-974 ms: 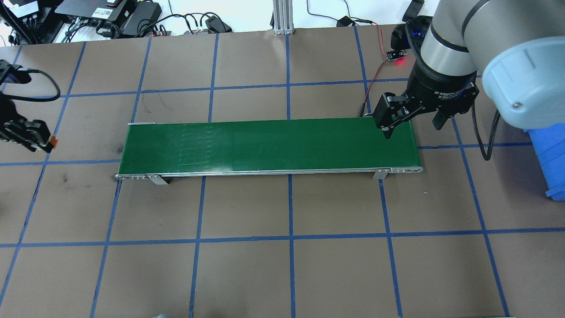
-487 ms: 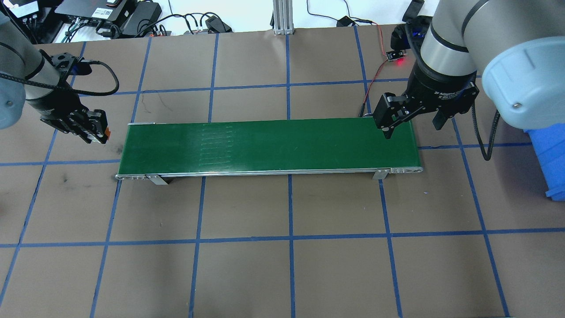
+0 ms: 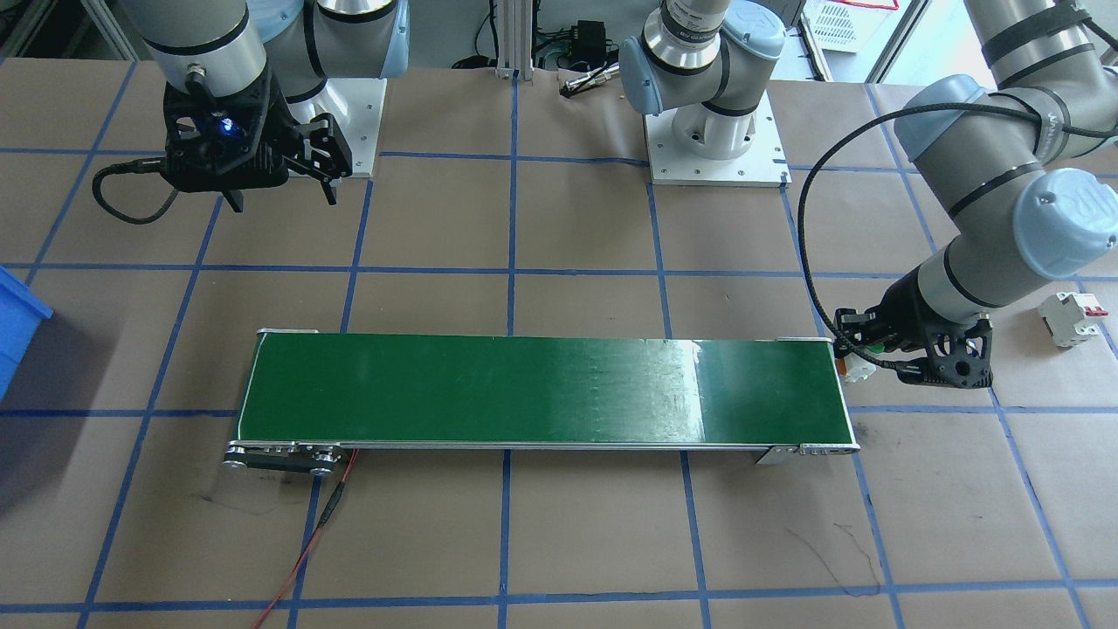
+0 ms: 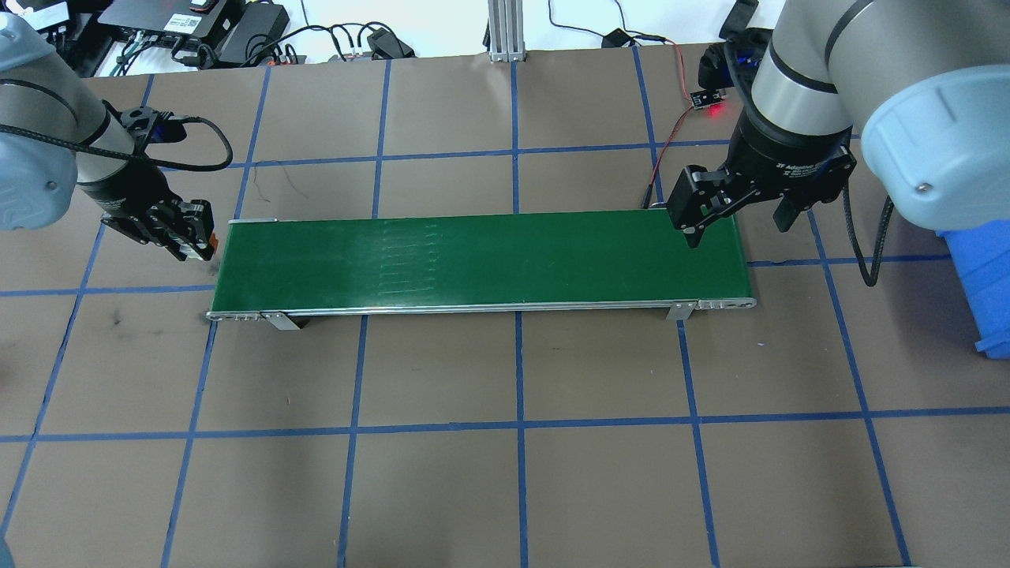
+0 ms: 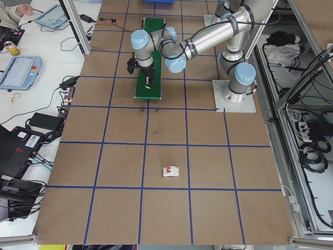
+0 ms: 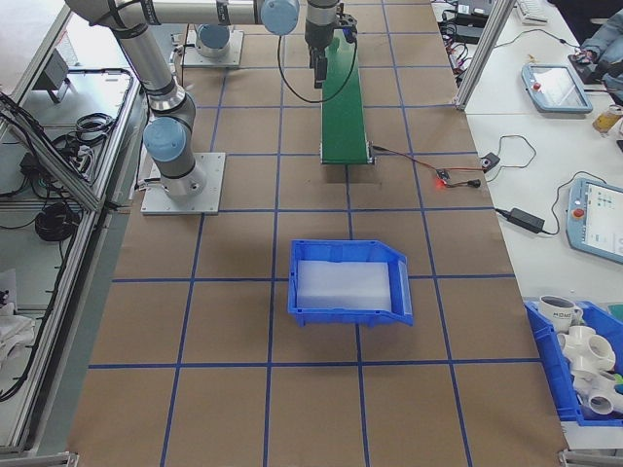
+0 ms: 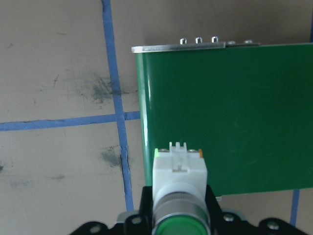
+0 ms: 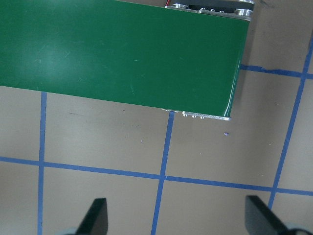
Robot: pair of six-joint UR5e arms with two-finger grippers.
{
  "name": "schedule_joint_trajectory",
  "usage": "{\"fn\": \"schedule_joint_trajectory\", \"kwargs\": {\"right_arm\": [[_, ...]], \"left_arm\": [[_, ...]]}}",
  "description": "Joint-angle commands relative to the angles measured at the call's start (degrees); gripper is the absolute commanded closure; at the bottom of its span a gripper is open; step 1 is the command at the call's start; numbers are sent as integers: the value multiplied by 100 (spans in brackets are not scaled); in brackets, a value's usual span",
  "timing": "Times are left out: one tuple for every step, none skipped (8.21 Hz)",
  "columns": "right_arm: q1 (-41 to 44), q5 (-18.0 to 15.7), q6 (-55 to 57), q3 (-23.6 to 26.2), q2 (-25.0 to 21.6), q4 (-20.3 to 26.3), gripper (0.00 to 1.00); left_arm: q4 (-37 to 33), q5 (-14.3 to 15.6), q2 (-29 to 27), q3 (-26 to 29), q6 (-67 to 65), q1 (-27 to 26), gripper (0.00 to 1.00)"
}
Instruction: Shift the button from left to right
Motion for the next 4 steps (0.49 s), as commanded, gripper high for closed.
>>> {"fn": "schedule_joint_trajectory", "kwargs": {"right_arm": [[0, 0, 7, 0, 0, -1, 0], [0, 0, 15, 0, 0, 8, 0], [0, 9, 33, 0, 0, 8, 0], [0, 9, 24, 0, 0, 8, 0]], "left_arm": [[199, -9, -252, 4, -297, -133, 100], [331, -1, -331, -4, -429, -221, 100], [341, -1, -376, 4, -369, -222, 100], [341, -1, -472, -4, -377, -222, 100]]}}
